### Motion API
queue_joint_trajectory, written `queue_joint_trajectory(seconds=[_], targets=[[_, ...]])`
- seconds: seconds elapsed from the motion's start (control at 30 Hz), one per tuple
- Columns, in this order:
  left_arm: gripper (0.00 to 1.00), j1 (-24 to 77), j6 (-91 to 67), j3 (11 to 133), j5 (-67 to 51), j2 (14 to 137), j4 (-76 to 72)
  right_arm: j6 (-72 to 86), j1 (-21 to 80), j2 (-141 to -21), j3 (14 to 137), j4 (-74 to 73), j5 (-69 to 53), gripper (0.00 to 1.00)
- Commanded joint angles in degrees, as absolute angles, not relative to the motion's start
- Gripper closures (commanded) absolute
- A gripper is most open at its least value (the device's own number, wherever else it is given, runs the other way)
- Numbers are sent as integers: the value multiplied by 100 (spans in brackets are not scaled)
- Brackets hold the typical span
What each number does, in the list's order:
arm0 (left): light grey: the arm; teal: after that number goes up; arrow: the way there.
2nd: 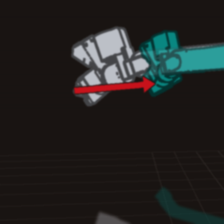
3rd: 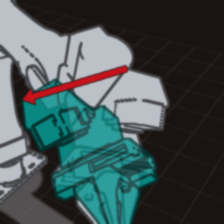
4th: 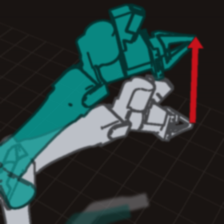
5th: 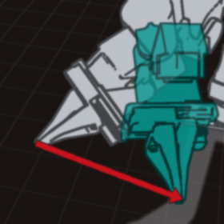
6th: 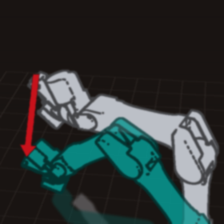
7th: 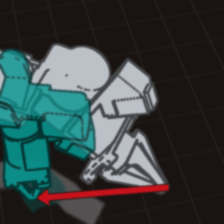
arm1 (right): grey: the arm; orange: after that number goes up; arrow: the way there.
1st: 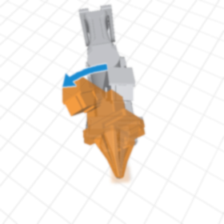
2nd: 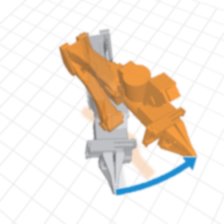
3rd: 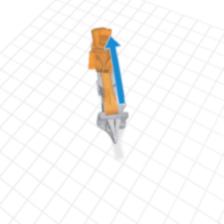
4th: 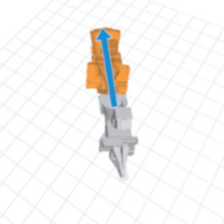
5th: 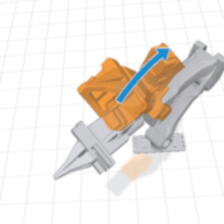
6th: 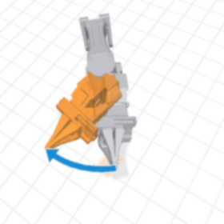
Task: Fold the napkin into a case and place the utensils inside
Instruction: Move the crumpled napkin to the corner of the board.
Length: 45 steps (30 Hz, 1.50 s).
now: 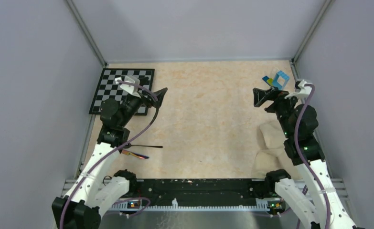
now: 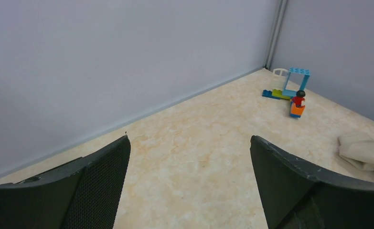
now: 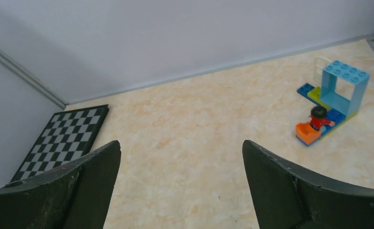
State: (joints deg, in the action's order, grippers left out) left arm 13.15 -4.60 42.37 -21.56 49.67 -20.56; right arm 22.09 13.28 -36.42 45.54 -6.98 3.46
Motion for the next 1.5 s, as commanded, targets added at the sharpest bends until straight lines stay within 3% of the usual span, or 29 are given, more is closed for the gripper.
queue_joint_trajectory(seconds=[0.0,0.2,0.47,0.6,0.7,0.8,0.9,0.93,1.0,1.03,1.07,1.3,1.47], targets=[[2,1524,-348,4334,-2318,5032,-2351,2216,1318,-3679,4825,-1249,1087,4],[2,1788,-162,4376,-2125,5052,-2131,1680,1318,-4169,5024,-2090,103,4],[1,2587,732,4289,-1187,4774,-1876,3568,1255,-4637,4268,-2476,1539,2],[1,2813,789,4271,-1103,4771,-1851,5060,943,-5309,4459,-3897,3543,2],[1,2873,805,4319,-1078,4860,-1810,5782,173,-5924,4582,-4707,4133,3],[2,2880,787,4334,-1144,4866,-1791,5560,-756,-6374,4393,-4366,3549,5],[2,2889,806,4320,-1101,4845,-1809,5071,-1052,-6508,4039,-3672,2819,6],[2,2891,815,4316,-1095,4843,-1800,4800,-1054,-6546,3936,-3424,2266,10],[1,2891,818,4331,-1098,4858,-1801,4355,-1005,-6611,3697,-3036,1151,27],[2,2887,813,4337,-1114,4873,-1796,4148,-891,-6636,3576,-2812,551,37],[2,2887,810,4338,-1130,4888,-1788,4008,-615,-6671,3503,-2651,146,41],[2,2889,800,4368,-1168,5004,-1751,2642,2114,-7833,4119,-981,-3013,36],[1,2890,849,4359,-1109,5070,-1737,1924,3643,-8468,5380,-1829,-1819,33]])
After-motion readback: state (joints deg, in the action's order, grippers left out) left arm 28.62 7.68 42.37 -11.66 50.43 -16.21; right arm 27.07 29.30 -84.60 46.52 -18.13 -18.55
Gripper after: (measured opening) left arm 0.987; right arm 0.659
